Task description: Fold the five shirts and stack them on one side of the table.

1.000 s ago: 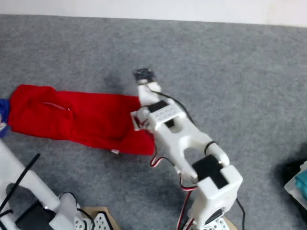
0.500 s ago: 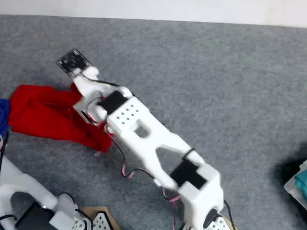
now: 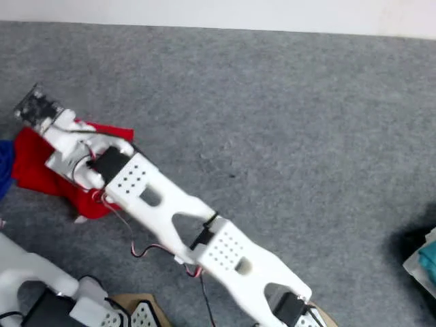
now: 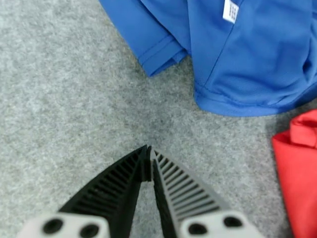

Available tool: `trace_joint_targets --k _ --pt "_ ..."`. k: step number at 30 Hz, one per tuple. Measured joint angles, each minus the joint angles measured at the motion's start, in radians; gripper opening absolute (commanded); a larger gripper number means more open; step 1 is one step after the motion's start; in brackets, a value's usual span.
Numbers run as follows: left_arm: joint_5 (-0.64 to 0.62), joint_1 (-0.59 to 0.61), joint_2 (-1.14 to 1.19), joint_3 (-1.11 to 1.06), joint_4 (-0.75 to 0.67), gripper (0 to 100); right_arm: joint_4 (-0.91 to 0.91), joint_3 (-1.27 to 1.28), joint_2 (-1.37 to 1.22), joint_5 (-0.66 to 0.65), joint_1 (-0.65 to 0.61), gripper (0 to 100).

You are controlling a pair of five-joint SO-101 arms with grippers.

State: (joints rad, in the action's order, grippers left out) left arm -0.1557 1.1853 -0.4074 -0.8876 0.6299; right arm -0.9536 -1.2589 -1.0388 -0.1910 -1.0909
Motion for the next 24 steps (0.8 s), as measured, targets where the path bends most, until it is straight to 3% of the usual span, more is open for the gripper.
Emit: trace_joint_targets --k 7,11,24 --pt "0.0 0.0 0.0 -0.089 -0.095 1 0.123 -0.13 -0.127 -0.066 -0.015 1.6" --pt "0.0 0.0 0.0 -0.092 -0.109 1 0.13 -0.135 -0.127 -0.071 -0.015 14.0" --pt "0.0 0.0 0.0 -0.092 -0.112 1 -0.216 -0.308 0.04 -0.071 -0.009 14.9"
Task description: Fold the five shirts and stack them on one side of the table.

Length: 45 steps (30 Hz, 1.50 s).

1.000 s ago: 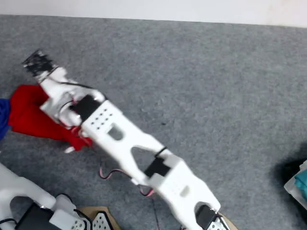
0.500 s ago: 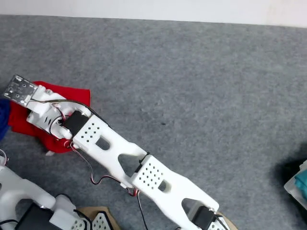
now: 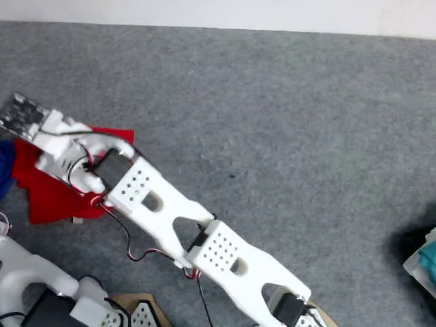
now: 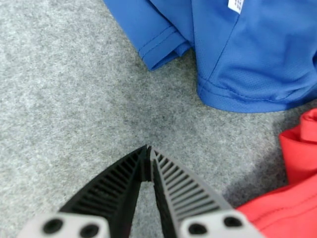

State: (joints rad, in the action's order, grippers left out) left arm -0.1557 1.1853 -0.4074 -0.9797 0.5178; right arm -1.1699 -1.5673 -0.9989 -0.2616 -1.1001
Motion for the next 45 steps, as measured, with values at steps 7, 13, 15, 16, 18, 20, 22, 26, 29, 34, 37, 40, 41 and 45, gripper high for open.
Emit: trace_joint_targets --k 7,13,15,16,18,20,22,26,29,34,37,40,41,45 --pt "0.0 -0.077 0.0 0.055 0.023 1 -0.304 -0.078 0.203 0.0 0.127 14.9" --pt "0.0 -0.301 0.0 0.279 0.29 1 -0.566 -0.078 0.316 0.0 0.199 14.1" --pt "0.0 -0.388 0.0 0.338 0.387 1 -0.578 -0.078 0.354 0.0 0.239 11.1" --pt "0.0 -0.428 0.0 0.359 0.43 1 -0.58 -0.078 0.371 0.0 0.262 9.3" --pt "0.0 -0.509 0.0 0.388 0.496 1 -0.583 -0.078 0.402 0.0 0.296 7.5" --pt "0.0 -0.588 0.0 0.397 0.529 1 -0.583 -0.078 0.442 0.0 0.307 8.2" --pt "0.002 -0.657 0.0 0.397 0.54 1 -0.583 -0.034 0.509 0.0 0.308 11.5" --pt "0.002 -0.74 0.003 0.397 0.543 1 -0.583 0.245 0.721 0.0 0.308 19.8" --pt "0.014 -0.772 0.06 0.402 0.543 1 -0.583 0.557 0.919 0.0 0.31 20.5" --pt "0.023 -0.79 0.244 0.483 0.519 12 -0.522 1.065 1.232 0.0 0.347 20.5" --pt "0.023 -0.79 0.339 0.552 0.522 23 -0.41 1.338 1.396 0.0 0.364 20.8" --pt "0.023 -0.79 0.39 0.608 0.568 26 -0.279 1.583 1.539 -0.003 0.365 20.8" --pt "0.023 -0.79 0.393 0.618 0.577 26 -0.235 1.662 1.58 -0.003 0.365 20.8" --pt "0.023 -0.792 0.393 0.631 0.586 26 -0.084 1.913 1.706 -0.029 0.365 20.8"
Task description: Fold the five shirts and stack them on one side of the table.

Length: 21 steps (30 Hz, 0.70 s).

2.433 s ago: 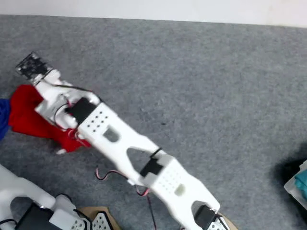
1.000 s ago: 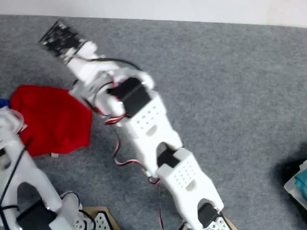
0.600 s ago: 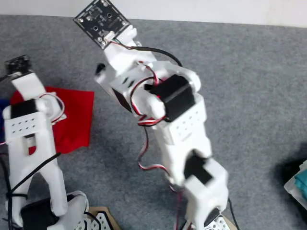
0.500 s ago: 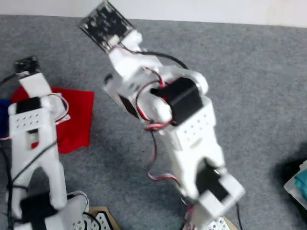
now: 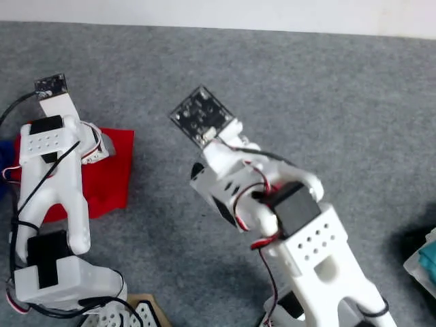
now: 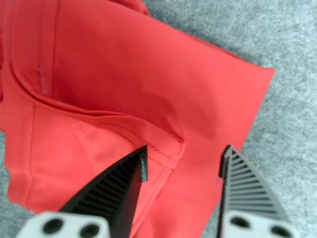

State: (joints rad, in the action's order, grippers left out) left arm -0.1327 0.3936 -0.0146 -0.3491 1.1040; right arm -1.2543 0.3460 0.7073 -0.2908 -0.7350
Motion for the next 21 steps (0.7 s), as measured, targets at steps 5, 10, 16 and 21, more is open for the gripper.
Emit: trace_joint_targets --k 5,10,16,21 --pt "0.0 0.0 -0.005 -0.003 0.018 26 0.071 0.129 0.084 -0.029 0.0 20.8" --pt "0.002 0.0 0.0 -0.034 0.018 26 0.083 0.138 0.127 -0.029 0.003 20.8" --pt "0.002 0.012 0.052 -0.04 -0.012 12 0.083 0.138 0.132 -0.029 0.003 20.8" --pt "0.002 0.046 0.06 -0.04 -0.023 1 0.083 0.138 0.133 -0.028 0.003 20.8"
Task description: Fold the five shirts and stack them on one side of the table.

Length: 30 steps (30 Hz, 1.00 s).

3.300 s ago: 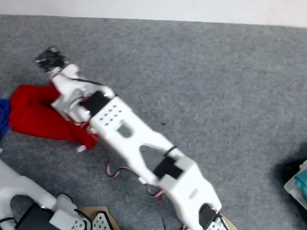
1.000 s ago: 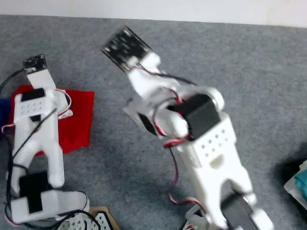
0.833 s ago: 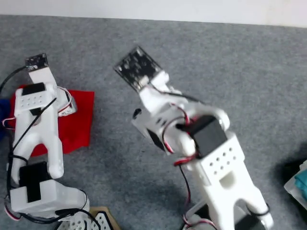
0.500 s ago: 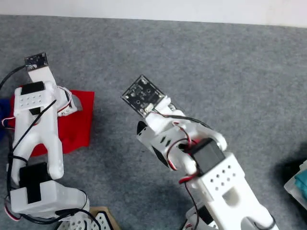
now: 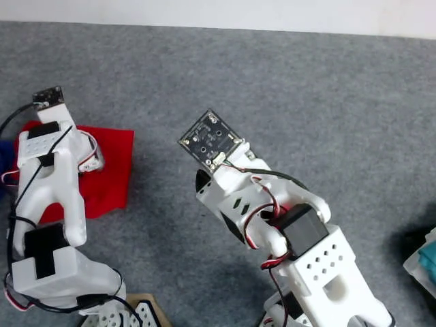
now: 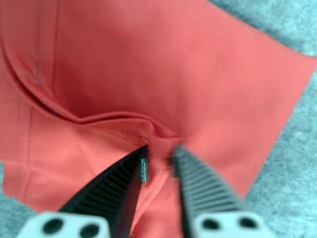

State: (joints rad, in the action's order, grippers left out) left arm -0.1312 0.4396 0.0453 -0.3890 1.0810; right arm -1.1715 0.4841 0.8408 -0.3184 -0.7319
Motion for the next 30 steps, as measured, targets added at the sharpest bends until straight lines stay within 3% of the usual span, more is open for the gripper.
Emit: trace_joint_targets --k 8,18,30 --pt "0.0 0.048 -0.025 0.0 0.0 1 0.063 0.049 0.0 0.044 0.0 20.8" --pt "0.0 0.244 -0.169 -0.005 0.003 1 0.173 0.193 0.0 0.044 0.0 20.7" --pt "0.003 0.353 -0.173 -0.152 0.003 1 0.181 0.193 0.0 0.046 0.0 20.7"
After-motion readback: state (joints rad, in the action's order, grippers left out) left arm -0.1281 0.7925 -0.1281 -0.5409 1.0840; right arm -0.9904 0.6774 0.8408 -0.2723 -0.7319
